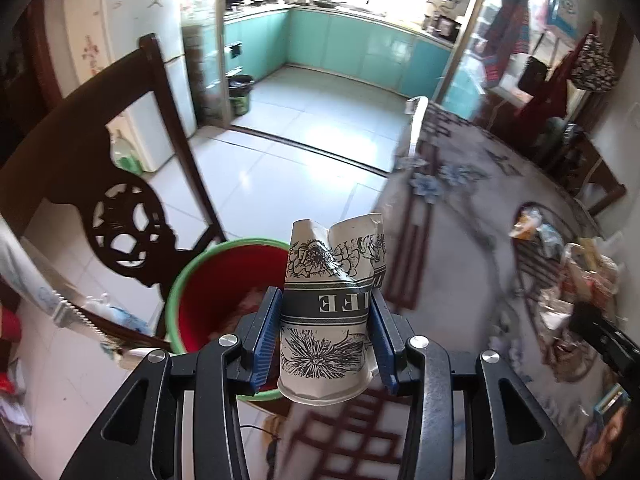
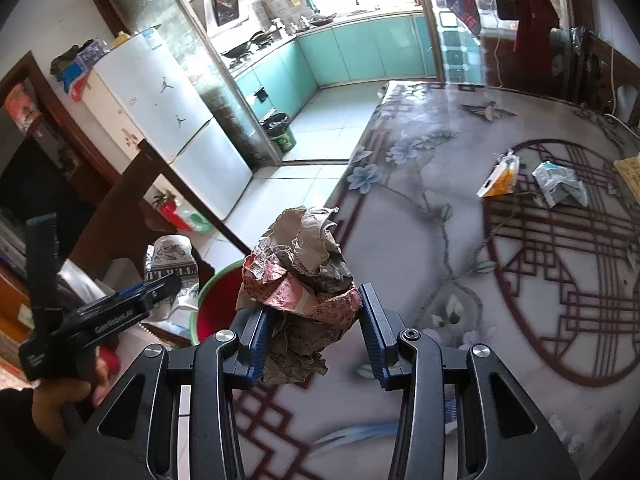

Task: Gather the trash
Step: 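Carry the paper cup and crumpled paper over the red bucket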

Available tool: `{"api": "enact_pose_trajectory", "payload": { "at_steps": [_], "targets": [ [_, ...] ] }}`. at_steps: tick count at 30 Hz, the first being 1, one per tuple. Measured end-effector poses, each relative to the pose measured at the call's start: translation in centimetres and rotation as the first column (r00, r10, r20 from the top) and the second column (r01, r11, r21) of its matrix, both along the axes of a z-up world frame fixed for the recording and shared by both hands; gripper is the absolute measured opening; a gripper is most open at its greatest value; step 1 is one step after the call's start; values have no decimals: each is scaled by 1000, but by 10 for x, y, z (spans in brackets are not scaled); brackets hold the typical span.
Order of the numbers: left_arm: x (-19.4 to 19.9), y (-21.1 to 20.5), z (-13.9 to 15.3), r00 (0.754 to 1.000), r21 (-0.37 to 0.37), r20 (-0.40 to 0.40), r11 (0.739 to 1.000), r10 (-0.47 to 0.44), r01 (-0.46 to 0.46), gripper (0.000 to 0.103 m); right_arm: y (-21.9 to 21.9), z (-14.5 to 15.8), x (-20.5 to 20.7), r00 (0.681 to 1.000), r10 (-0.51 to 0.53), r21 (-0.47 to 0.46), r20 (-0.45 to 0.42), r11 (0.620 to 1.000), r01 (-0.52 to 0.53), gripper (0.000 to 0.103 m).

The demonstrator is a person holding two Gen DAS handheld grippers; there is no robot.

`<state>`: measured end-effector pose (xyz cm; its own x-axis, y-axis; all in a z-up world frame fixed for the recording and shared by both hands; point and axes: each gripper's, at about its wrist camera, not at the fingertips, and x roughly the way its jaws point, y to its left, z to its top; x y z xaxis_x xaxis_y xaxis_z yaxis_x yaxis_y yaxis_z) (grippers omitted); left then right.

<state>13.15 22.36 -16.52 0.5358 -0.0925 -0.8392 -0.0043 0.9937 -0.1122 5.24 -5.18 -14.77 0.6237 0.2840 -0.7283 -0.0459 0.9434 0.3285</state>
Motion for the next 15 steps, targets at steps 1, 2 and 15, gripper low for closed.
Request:
{"api": "enact_pose_trajectory", "payload": {
  "at_steps": [1, 2, 15],
  "targets": [
    [1, 3, -1, 1000, 10, -3, 1000, 12, -12, 40, 2, 0, 0, 1000, 8, 2, 1, 1000, -8, 40],
    [1, 6, -2, 1000, 14, -6, 1000, 24, -23, 40, 5, 0, 0, 1000, 18, 3, 3, 1000, -19, 40],
    [8, 34, 3, 995, 11, 23, 996, 93, -93, 40, 33, 0, 12, 997, 76, -59, -6, 995, -76, 40]
  ]
}}
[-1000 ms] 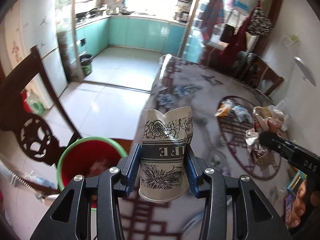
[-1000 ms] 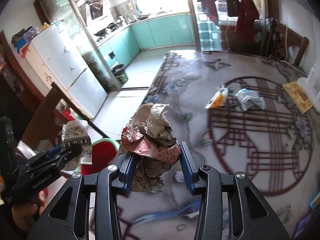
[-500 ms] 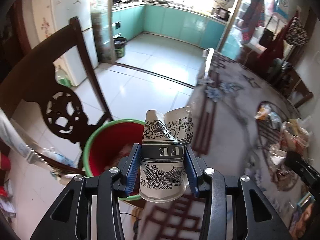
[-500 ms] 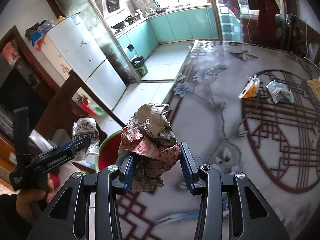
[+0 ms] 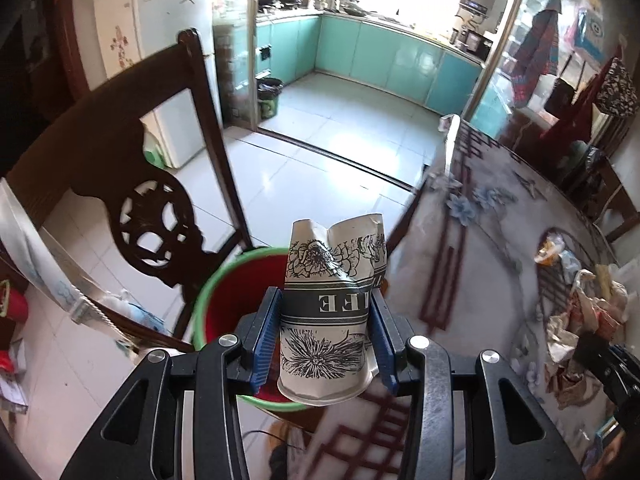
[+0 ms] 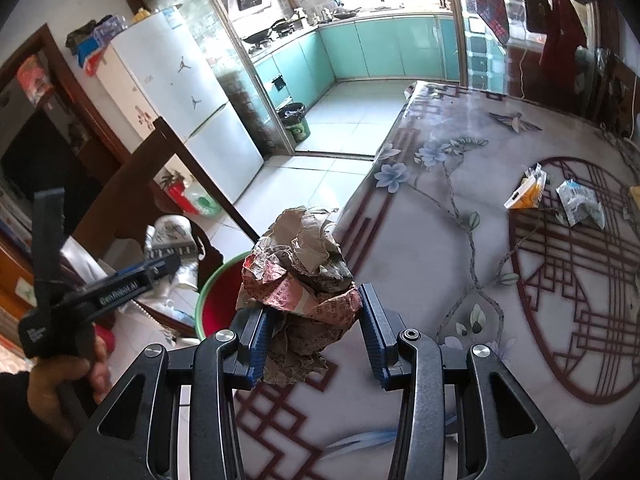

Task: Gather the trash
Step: 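Carry the paper cup and crumpled paper over the red bucket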

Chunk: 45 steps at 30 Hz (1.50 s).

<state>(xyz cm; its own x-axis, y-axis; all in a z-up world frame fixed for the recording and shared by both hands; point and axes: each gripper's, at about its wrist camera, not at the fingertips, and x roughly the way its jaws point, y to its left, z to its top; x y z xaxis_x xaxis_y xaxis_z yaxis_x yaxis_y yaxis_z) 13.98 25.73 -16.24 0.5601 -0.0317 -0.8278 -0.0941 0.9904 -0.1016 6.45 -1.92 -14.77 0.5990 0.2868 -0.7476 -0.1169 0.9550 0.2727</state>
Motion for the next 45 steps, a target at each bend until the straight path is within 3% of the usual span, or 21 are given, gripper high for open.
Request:
{"api": "enact_pose_trajectory", "payload": {
  "at_steps": [13, 24, 39, 45],
  "targets": [
    [8, 51, -10, 999, -17, 37, 1000, -14, 14, 40, 56, 2, 27, 999, 32, -140, -17, 990, -34, 40],
    [23, 79, -30, 998, -42, 10, 997, -57, 57, 40, 105, 2, 46, 997, 64, -205, -32, 976, -69, 40],
    [35, 105, -69, 995, -71, -77, 996, -60, 55, 40, 151, -15, 63, 989, 112, -192, -99, 973, -130, 40],
    [39, 108, -84, 992, -71, -105, 996, -67, 60, 40, 152, -27, 70, 982, 135, -105, -136, 983, -150, 40]
  ]
}}
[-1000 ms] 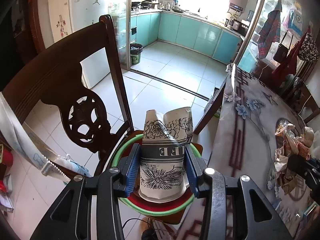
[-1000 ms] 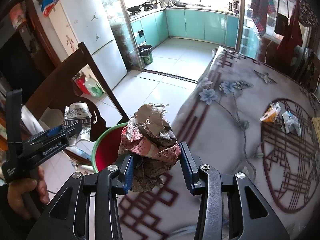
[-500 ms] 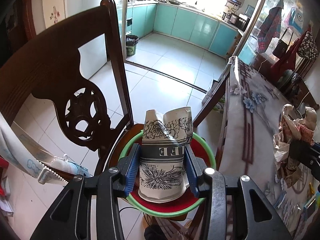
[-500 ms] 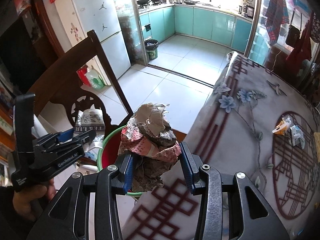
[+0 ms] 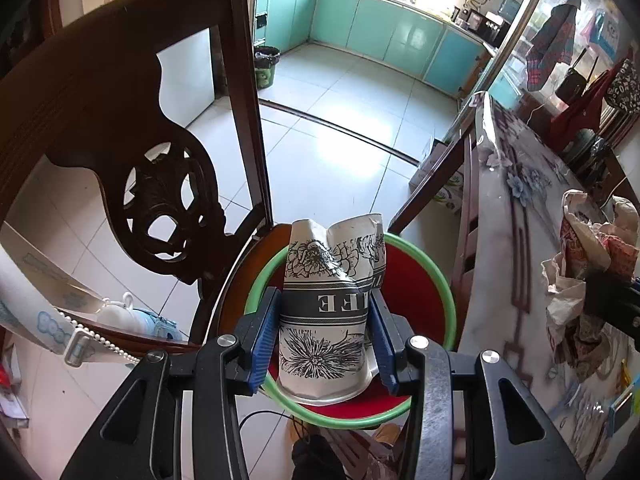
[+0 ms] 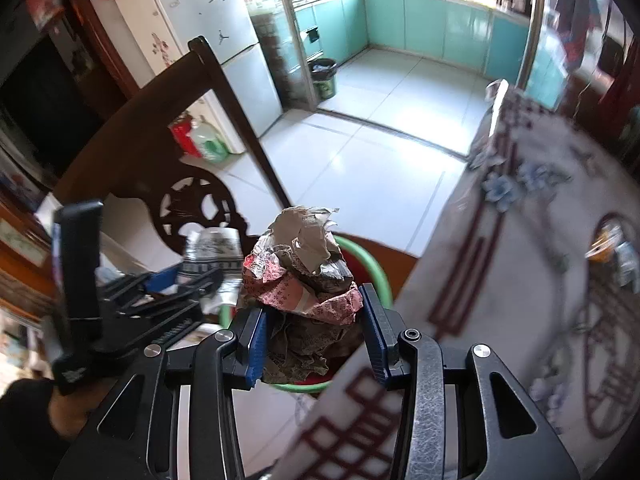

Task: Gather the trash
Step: 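Carry the paper cup and crumpled paper over the red bucket, then open both grippers to drop cup and paper into the bucket, then grasp white-blue snack packet with right gripper while left gripper grasps orange snack wrapper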

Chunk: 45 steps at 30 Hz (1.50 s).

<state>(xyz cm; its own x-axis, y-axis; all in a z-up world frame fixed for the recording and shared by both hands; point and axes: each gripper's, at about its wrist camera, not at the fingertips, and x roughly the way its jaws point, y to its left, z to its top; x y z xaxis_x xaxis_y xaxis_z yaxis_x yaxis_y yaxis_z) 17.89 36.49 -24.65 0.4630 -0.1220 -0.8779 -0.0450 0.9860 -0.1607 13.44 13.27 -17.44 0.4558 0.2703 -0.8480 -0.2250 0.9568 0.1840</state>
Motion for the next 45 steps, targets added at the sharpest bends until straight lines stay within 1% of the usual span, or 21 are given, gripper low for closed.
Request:
{"api": "enact_pose_trajectory", "payload": {
  "at_steps": [2, 9, 12, 15, 20, 25, 28, 29, 31, 32, 33, 34, 35, 40, 45],
  "targets": [
    [2, 0, -8, 1000, 6, -18, 1000, -1, 1, 40, -1, -5, 1, 1000, -2, 34, -18, 999, 2, 40],
    [12, -4, -36, 997, 14, -76, 1000, -23, 24, 40, 0, -26, 5, 997, -17, 9, -78, 1000, 18, 40],
    [14, -4, -44, 995, 5, -97, 1000, -28, 28, 40, 1, -35, 9, 993, -14, 34, -120, 999, 18, 40],
    [15, -4, -49, 994, 3, -104, 999, -32, 33, 40, 8, -41, 11, 992, -11, -6, -124, 1000, 10, 40],
    [17, -2, -53, 993, -2, -114, 999, -39, 39, 40, 11, -47, 15, 990, -17, -21, -137, 1000, 14, 40],
    [18, -2, -50, 992, 2, -115, 999, -47, 48, 40, 15, -46, 15, 991, -8, -9, -133, 1000, 7, 40],
    [19, -3, -47, 993, 14, -110, 998, -51, 53, 42, 13, -47, 14, 992, -7, -4, -128, 1000, 7, 43],
    [19, -3, -47, 993, 24, -111, 998, -48, 51, 43, 13, -47, 14, 992, -9, -3, -127, 1000, 9, 47],
    [18, -4, -42, 994, 36, -103, 999, -34, 38, 44, 10, -46, 13, 992, -12, 1, -123, 1000, 12, 48],
    [18, -4, -40, 995, 37, -94, 999, -28, 32, 52, 9, -45, 12, 993, -12, 0, -119, 1000, 12, 48],
    [18, -4, -37, 996, 42, -85, 999, -21, 25, 57, 9, -44, 10, 993, -13, -1, -115, 1000, 13, 49],
    [17, -5, -34, 997, 52, -79, 998, -13, 18, 63, 7, -42, 9, 994, -15, -2, -110, 1000, 15, 53],
    [17, -6, -32, 997, 57, -74, 998, -11, 15, 63, 5, -41, 8, 994, -16, -1, -104, 1000, 16, 56],
    [14, -17, -22, 998, 58, -64, 998, -15, 18, 63, -6, -31, 0, 997, -19, 3, -79, 1000, 19, 56],
    [10, -40, -5, 999, 54, -37, 998, -32, 34, 63, -24, -17, -9, 999, -31, 3, -44, 1000, 31, 56]
  ]
}}
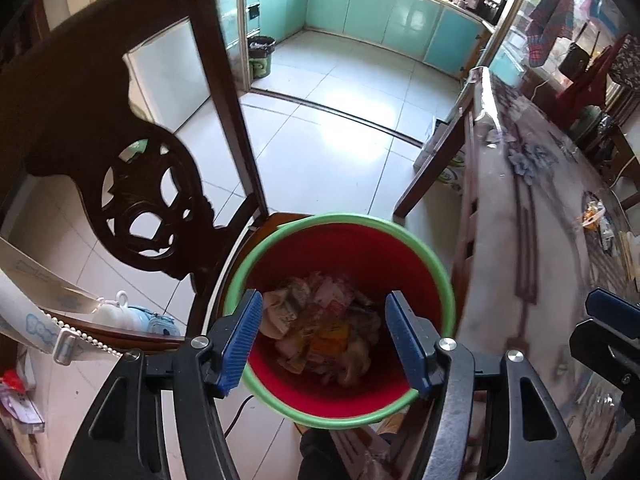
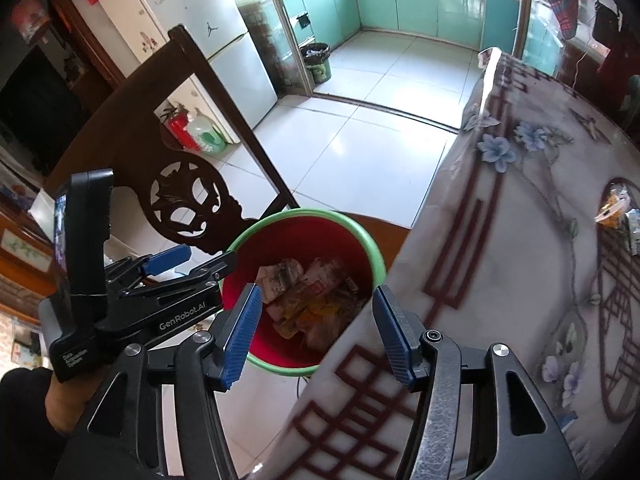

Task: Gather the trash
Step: 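Grasp white-blue snack packet with right gripper while left gripper grasps orange snack wrapper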

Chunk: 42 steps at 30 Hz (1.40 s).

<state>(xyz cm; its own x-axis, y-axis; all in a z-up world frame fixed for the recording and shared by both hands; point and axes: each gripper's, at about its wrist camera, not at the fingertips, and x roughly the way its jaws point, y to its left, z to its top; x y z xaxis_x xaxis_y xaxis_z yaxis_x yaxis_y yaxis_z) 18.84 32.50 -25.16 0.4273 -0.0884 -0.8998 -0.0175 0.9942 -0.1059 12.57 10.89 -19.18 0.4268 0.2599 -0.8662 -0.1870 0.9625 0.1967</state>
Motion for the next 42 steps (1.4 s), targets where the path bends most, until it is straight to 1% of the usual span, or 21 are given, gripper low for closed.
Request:
{"api": "enact_pose_trajectory", "payload": {
  "at_steps": [7, 10, 13, 16, 19, 22, 24, 25, 27, 28, 30, 32, 35, 37, 40, 42],
  "targets": [
    [-8, -54, 27, 997, -7, 49, 999, -51, 51, 63, -40, 24, -18, 997, -37, 4, 63, 999, 37, 58],
    [-11, -87, 43, 995, -26, 74, 997, -72, 74, 63, -67, 38, -30, 994, -62, -4, 95, 998, 63, 64],
    [-12, -122, 58, 990, -44, 106, 994, -94, 99, 63, -99, 54, -42, 985, -97, -8, 143, 995, 99, 65],
    [-15, -167, 75, 981, -55, 139, 988, -139, 147, 63, -136, 68, -51, 971, -140, -14, 191, 989, 146, 67],
    [-18, -208, 90, 969, -67, 167, 978, -182, 196, 63, -188, 78, -54, 952, -208, -5, 225, 977, 214, 67],
    [-23, -246, 103, 955, -72, 192, 968, -224, 241, 63, -252, 76, -50, 927, -293, -20, 233, 952, 306, 67],
    [-26, -268, 108, 947, -74, 202, 960, -252, 271, 63, -302, 68, -41, 909, -351, -28, 224, 930, 366, 67],
    [-27, -280, 109, 942, -74, 206, 955, -266, 286, 63, -319, 63, -34, 905, -368, -42, 213, 922, 385, 67],
    [-27, -298, 110, 938, -73, 200, 950, -284, 304, 63, -360, 43, -9, 903, -395, -79, 168, 908, 412, 67],
    [-27, -305, 109, 937, -72, 195, 948, -291, 310, 63, -373, 34, 2, 902, -405, -92, 146, 903, 420, 67],
    [-27, -322, 109, 933, -69, 184, 943, -308, 325, 63, -405, 6, 31, 903, -425, -103, 63, 897, 429, 67],
    [-27, -333, 109, 928, -62, 183, 939, -324, 340, 63, -426, -17, 53, 903, -429, -114, 3, 897, 426, 67],
    [-24, -351, 112, 911, -44, 186, 923, -368, 382, 63, -440, -41, 79, 921, -388, -178, -33, 909, 376, 68],
    [-18, -362, 114, 897, -30, 194, 912, -397, 410, 63, -442, -53, 94, 935, -345, -171, -77, 929, 329, 68],
    [-5, -375, 116, 881, -23, 214, 899, -422, 437, 63, -443, -60, 110, 945, -318, -185, -81, 936, 299, 68],
    [11, -389, 115, 872, -27, 221, 891, -436, 452, 63, -443, -64, 116, 946, -309, -176, -98, 941, 289, 68]
  ]
}}
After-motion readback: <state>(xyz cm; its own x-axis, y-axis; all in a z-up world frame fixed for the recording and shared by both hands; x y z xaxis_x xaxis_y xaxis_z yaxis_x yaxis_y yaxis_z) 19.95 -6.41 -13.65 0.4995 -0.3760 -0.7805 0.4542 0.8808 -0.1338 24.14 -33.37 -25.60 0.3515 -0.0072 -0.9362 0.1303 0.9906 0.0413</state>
